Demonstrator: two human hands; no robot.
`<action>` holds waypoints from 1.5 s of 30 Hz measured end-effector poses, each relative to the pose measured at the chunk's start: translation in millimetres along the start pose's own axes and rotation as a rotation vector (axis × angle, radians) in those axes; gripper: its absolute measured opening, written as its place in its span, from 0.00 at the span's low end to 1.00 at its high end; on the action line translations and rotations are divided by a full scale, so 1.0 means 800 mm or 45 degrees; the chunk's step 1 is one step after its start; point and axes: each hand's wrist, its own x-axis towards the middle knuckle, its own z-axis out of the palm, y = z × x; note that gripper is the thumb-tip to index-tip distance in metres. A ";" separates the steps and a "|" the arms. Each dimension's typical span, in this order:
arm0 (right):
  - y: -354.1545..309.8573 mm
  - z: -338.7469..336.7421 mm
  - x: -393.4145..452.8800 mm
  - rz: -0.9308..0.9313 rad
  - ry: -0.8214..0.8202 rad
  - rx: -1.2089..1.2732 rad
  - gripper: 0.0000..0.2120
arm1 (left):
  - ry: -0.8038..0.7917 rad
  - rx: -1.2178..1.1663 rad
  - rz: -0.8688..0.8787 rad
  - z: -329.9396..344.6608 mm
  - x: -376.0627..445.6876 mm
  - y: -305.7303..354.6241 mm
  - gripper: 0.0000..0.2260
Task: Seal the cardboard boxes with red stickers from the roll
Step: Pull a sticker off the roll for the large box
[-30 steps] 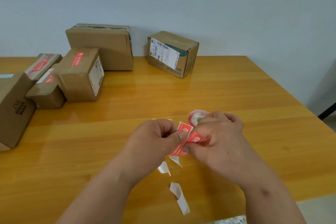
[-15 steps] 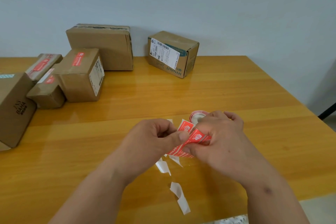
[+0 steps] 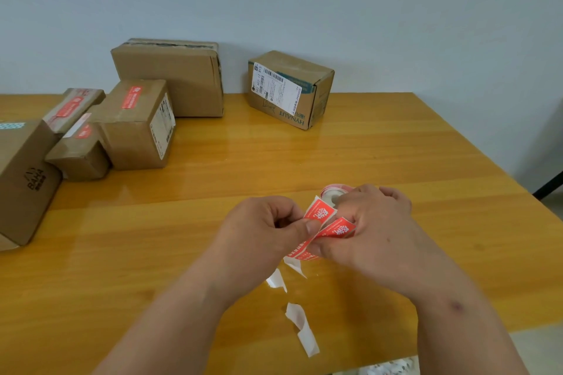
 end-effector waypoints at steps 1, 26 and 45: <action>0.000 0.001 0.000 -0.013 -0.007 -0.018 0.14 | 0.000 -0.002 -0.001 0.000 0.000 -0.001 0.11; -0.006 0.008 -0.001 -0.041 -0.005 -0.287 0.23 | -0.052 -0.070 -0.007 -0.004 0.001 -0.005 0.09; -0.001 0.011 -0.003 -0.088 0.130 -0.274 0.16 | 0.113 -0.129 -0.045 0.009 0.003 -0.008 0.11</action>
